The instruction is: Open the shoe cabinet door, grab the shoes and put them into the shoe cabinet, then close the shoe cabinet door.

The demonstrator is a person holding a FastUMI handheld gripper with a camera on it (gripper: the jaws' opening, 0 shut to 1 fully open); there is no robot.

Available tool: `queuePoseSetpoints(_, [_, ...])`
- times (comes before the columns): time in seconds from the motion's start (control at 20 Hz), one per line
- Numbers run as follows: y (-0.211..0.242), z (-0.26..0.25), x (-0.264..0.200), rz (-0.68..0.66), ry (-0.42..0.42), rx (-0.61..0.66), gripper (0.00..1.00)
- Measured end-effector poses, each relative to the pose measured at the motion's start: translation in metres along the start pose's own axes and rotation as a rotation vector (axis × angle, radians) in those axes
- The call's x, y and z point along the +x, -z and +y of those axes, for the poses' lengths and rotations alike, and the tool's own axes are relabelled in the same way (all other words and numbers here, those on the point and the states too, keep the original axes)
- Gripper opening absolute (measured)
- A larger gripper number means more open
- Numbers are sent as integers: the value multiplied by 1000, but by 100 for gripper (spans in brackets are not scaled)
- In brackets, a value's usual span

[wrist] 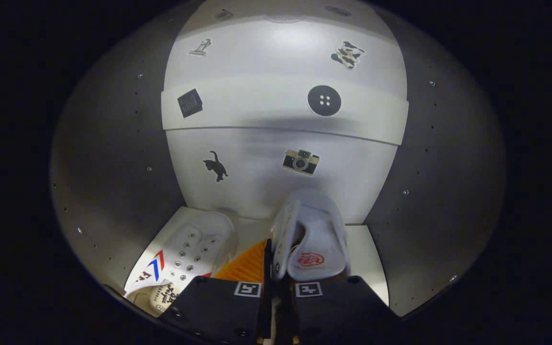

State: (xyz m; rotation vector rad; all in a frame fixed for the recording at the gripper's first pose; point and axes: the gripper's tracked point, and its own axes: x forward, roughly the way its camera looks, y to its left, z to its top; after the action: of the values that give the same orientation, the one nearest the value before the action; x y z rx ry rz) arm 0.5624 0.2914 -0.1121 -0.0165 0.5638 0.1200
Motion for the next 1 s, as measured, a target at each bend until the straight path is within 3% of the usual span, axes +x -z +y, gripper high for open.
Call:
queuePoseSetpoints(0.15, [20, 7, -4, 43, -29, 38, 28])
queuePoseSetpoints(0.2, [19, 3, -9, 29, -15, 22, 24])
queuePoseSetpoints(0.4, [16, 13, -54, -24, -14, -6, 78])
queuePoseSetpoints(0.5, [7, 1, -84, -92, 61, -55, 99])
queuePoseSetpoints(0.6, [-2, -3, -116, -170, 119, -116, 98])
queuePoseSetpoints(0.7, [-8, 3, -149, -232, 121, -157, 98])
queuePoseSetpoints(1.0, [19, 39, -242, -321, -7, -93, 98])
